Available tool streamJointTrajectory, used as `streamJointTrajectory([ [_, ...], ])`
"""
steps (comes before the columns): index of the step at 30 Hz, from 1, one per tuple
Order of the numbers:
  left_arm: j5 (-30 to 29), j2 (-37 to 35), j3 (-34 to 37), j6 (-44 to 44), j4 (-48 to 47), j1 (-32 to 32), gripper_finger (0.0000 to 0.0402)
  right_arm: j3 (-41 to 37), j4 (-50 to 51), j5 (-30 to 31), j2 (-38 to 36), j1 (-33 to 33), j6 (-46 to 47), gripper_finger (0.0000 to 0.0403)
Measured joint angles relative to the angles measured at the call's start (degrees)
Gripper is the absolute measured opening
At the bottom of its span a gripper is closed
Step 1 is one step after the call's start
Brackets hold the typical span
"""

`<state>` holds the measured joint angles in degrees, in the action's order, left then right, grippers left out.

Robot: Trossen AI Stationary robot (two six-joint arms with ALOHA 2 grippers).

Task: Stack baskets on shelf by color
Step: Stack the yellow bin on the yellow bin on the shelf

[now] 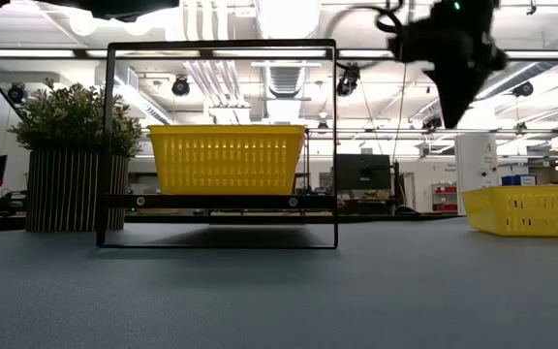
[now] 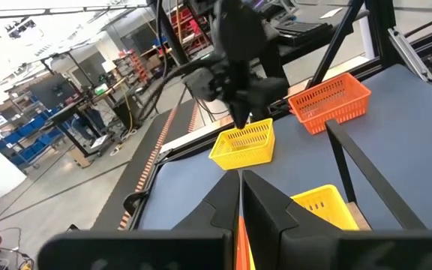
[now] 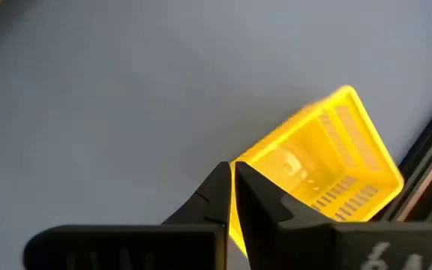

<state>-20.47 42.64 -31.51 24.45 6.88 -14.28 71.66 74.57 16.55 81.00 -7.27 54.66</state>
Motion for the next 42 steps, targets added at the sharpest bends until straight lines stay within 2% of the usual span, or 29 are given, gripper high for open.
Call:
streamJointTrajectory([
  [4, 0.0, 0.0, 0.0, 0.0, 0.0, 0.0, 0.0002, -8.4, -5.2, 0.0, -4.9, 2.6, 7.8, 0.0037],
  [9, 0.0, 0.0, 0.0, 0.0, 0.0, 0.0, 0.0002, -15.5, -10.2, -0.2, -8.2, 5.7, 13.5, 0.0100],
  [15, 0.0, 0.0, -0.1, 0.0, -0.1, 0.0, 0.0002, -19.8, -12.9, 0.0, -7.4, 8.1, 16.4, 0.0164],
  [21, 0.0, 0.0, -0.1, 0.0, -0.2, 0.0, 0.0002, -22.7, -18.1, 0.2, -4.4, 9.6, 16.3, 0.0187],
  [27, 0.0, 0.0, -0.1, 0.4, -0.2, 0.0, 0.0002, -22.6, -19.8, 0.1, -0.7, 9.6, 17.6, 0.0160],
  [37, 0.0, 0.0, -0.1, 0.4, -0.1, 0.0, 0.0002, -22.2, -20.5, 0.0, 0.7, 9.6, 18.8, 0.0020],
  [42, 0.0, 0.0, -0.1, 0.4, -0.1, 0.0, 0.0002, -22.0, -20.5, 0.0, -0.2, 9.6, 15.7, 0.0013],
])
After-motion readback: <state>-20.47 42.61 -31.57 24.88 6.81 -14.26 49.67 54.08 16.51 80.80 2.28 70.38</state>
